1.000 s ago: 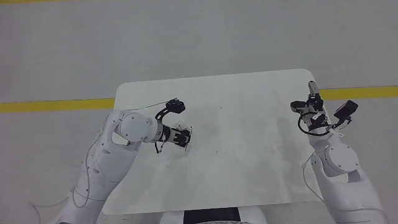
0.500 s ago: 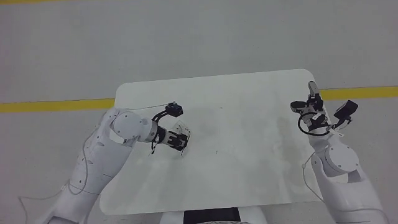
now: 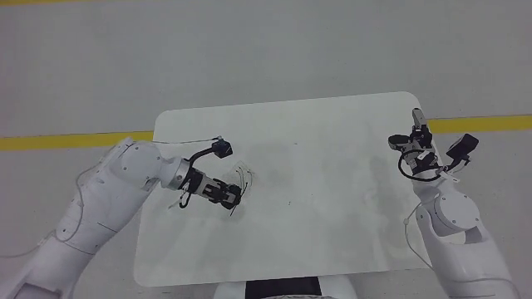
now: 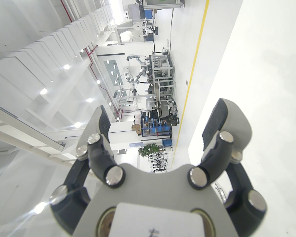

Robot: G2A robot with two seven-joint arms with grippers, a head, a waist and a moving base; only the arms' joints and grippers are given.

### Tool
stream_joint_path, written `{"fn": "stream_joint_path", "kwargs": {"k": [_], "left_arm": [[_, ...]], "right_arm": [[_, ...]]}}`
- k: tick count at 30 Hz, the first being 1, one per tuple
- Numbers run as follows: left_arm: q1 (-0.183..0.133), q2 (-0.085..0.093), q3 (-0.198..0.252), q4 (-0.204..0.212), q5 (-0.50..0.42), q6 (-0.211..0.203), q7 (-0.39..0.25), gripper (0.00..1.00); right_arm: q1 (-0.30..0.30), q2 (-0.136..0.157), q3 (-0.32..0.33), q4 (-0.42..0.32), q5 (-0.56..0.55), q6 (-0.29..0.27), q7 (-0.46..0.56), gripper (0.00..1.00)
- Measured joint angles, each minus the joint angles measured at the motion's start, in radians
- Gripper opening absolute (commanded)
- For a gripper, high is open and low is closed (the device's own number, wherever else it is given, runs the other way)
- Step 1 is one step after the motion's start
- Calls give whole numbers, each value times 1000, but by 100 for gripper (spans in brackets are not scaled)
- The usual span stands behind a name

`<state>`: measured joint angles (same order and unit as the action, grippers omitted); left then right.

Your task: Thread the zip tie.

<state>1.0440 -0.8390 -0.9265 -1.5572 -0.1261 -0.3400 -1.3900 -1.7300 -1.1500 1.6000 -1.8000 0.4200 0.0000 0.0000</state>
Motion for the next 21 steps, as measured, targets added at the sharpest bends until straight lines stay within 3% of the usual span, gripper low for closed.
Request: {"fn": "stream_joint_path", "kwargs": {"k": [5,9,14,21], "left_arm": [[2,-1,-1,1,2,1,1,0],[-18,-4,-3,46,-55,1,9,0],[-81,4,39,76,-180,0,0,0],[-203,40,183,124,-329,0,0,0]], "right_arm": [[0,0,0,0,0,0,0,100],[0,0,0,0,0,0,0,100],[0,0,0,0,0,0,0,100],[0,0,0,0,0,0,0,100]]}}
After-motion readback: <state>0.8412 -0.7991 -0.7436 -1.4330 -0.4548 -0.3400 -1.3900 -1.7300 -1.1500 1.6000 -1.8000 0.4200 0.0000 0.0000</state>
